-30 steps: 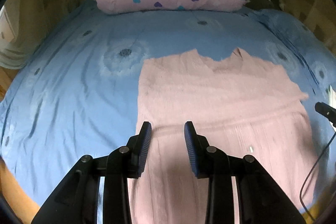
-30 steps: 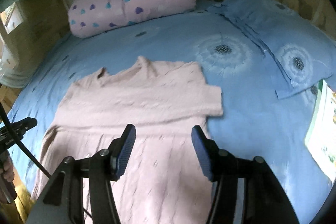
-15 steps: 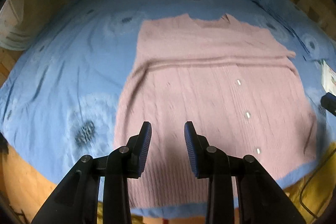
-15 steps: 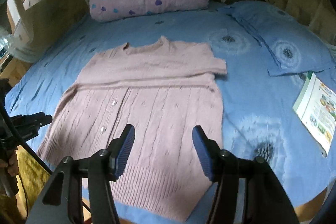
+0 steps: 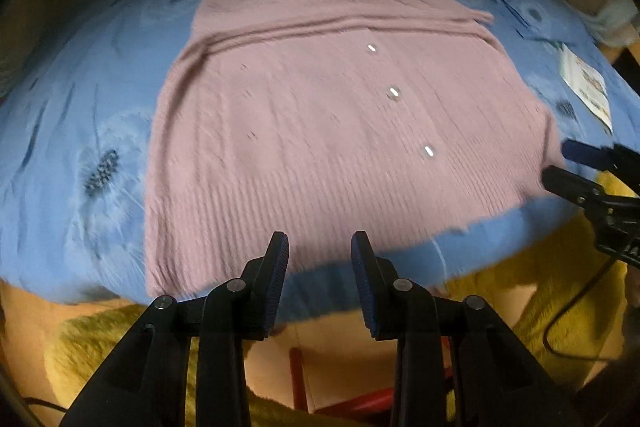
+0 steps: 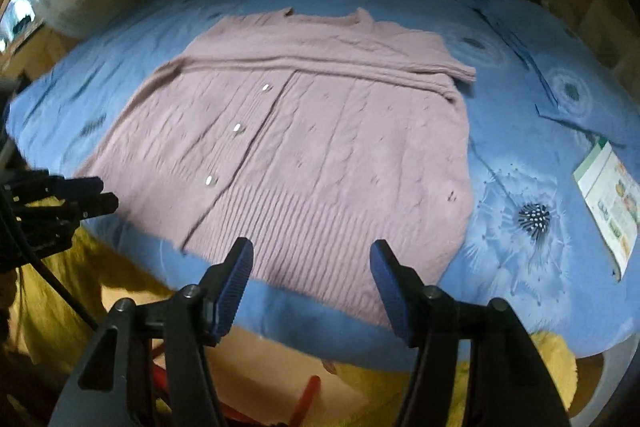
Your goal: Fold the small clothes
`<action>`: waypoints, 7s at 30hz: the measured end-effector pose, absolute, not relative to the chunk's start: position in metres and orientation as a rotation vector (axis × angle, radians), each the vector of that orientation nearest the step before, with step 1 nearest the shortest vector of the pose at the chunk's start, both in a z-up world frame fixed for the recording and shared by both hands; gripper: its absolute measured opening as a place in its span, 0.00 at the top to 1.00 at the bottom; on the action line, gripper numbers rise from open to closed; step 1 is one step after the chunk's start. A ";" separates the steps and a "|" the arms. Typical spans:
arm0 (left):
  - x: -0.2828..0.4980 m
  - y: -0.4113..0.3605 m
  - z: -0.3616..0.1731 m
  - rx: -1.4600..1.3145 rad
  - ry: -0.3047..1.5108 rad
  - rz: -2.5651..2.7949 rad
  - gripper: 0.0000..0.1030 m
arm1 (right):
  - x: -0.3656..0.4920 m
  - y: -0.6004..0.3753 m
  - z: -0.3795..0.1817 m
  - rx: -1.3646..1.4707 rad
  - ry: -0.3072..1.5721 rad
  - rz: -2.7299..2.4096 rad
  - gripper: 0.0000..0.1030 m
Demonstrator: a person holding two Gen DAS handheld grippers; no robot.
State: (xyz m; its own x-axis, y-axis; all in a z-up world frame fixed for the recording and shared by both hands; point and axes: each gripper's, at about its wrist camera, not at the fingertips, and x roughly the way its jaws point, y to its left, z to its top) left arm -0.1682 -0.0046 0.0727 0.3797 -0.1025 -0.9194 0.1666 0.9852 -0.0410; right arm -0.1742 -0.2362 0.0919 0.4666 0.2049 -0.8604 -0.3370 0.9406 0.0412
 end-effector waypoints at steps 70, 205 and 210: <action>-0.136 0.002 0.085 -0.049 0.823 -0.177 1.00 | -0.154 -0.223 0.109 -0.198 0.676 0.139 0.95; 0.162 0.010 0.054 0.109 0.825 -0.082 0.97 | 0.161 -0.196 0.074 -0.271 0.735 0.065 0.95; 0.174 0.006 0.035 0.134 0.876 -0.094 0.91 | 0.184 -0.200 0.042 -0.224 0.825 0.062 0.91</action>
